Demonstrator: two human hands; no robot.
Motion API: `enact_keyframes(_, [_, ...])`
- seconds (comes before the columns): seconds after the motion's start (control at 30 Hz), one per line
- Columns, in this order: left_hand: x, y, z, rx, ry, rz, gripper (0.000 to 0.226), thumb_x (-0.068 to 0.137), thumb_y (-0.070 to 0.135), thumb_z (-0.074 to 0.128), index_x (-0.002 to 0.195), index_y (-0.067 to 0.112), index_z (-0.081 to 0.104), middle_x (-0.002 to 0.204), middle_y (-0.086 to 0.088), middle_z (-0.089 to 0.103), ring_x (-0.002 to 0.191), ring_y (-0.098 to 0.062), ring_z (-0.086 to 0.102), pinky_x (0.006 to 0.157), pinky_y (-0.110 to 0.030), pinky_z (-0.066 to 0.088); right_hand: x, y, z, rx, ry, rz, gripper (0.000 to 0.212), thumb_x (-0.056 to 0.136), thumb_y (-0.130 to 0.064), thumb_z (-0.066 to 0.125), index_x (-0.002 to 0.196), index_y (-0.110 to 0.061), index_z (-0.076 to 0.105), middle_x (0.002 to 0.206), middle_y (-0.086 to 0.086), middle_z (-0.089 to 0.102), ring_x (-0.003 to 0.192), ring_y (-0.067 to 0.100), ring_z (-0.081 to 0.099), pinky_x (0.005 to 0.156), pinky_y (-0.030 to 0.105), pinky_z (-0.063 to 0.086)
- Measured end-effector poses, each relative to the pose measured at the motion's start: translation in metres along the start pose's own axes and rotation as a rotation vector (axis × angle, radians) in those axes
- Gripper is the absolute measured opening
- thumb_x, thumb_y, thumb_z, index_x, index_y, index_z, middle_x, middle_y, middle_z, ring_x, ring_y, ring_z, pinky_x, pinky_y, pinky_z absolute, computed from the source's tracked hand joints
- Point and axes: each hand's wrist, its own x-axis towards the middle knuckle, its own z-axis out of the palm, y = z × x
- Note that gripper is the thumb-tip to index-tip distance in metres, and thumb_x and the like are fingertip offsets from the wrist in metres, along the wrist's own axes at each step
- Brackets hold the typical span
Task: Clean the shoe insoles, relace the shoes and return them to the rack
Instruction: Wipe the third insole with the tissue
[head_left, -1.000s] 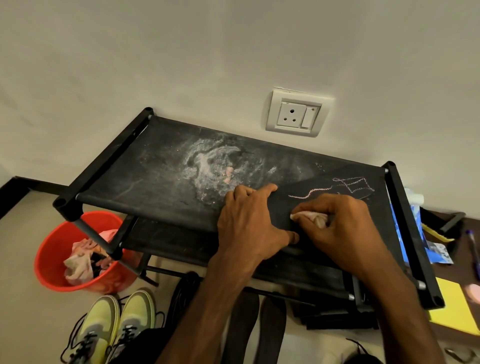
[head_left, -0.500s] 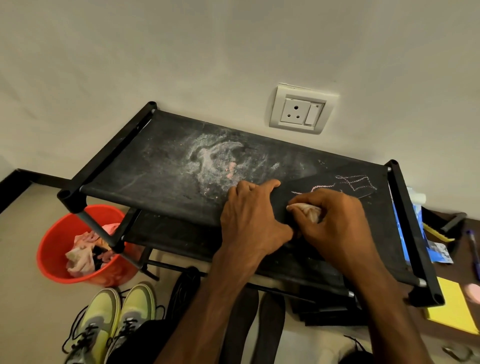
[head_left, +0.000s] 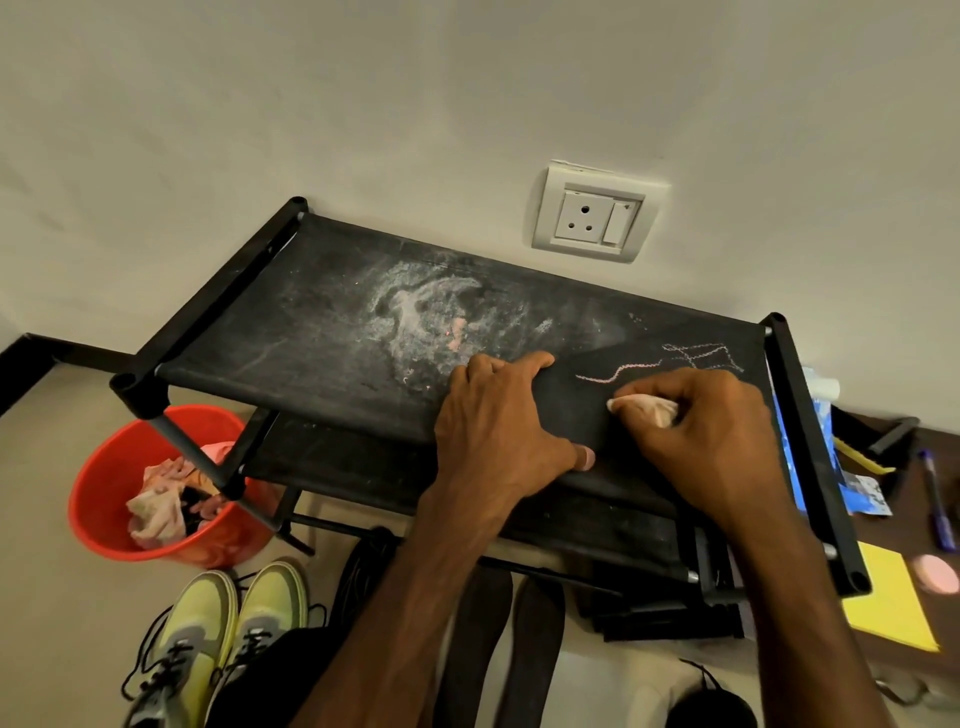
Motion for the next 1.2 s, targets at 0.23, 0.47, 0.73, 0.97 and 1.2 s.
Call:
enact_keyframes(0.23, [-0.001,-0.001,-0.001,-0.004,0.003,0.002,0.102,0.060,0.060,0.089,0.148,0.045,0.039,0.141,0.002,0.041,0.134,-0.020,0.036,0.100,-0.035,0.041,-0.004,-0.002,-0.011,0.088,-0.192,-0.039,0.005,0.080,-0.036,0.078,0.083,-0.036,0.081,0.080,-0.020,0.075,0.077,0.001,0.071,0.074,0.039,0.061])
enact_keyframes(0.47, [-0.001,0.000,-0.002,-0.006,0.002,-0.001,0.102,0.061,0.059,0.089,0.149,0.045,0.038,0.142,0.002,0.040,0.135,-0.020,0.036,0.100,-0.035,0.040,-0.002,0.005,-0.020,0.054,-0.219,-0.022,0.005,0.080,-0.030,0.082,0.078,-0.035,0.080,0.075,-0.020,0.074,0.073,-0.001,0.070,0.071,0.028,0.060])
enact_keyframes(0.73, [0.000,0.000,-0.001,0.002,0.004,-0.003,0.103,0.060,0.060,0.089,0.149,0.044,0.038,0.143,0.001,0.040,0.135,-0.021,0.036,0.101,-0.036,0.041,0.001,0.003,-0.011,0.054,-0.115,0.013,0.003,0.080,-0.034,0.080,0.078,-0.035,0.079,0.071,-0.019,0.073,0.069,0.000,0.069,0.070,0.036,0.062])
enact_keyframes(0.97, [0.000,0.000,-0.001,0.015,-0.006,0.006,0.104,0.062,0.061,0.088,0.150,0.043,0.037,0.143,0.000,0.040,0.135,-0.022,0.035,0.101,-0.036,0.040,0.008,-0.006,0.005,0.033,-0.094,-0.036,0.007,0.082,-0.035,0.075,0.086,-0.038,0.079,0.080,-0.016,0.075,0.079,0.006,0.071,0.075,0.043,0.061])
enact_keyframes(1.2, [-0.001,-0.001,0.000,0.003,-0.011,0.014,0.103,0.064,0.060,0.087,0.151,0.042,0.035,0.142,0.000,0.039,0.134,-0.022,0.034,0.100,-0.034,0.039,0.040,-0.024,0.029,0.002,-0.026,-0.070,0.012,0.087,-0.030,0.072,0.096,-0.033,0.080,0.095,-0.008,0.078,0.087,0.016,0.071,0.078,0.046,0.061])
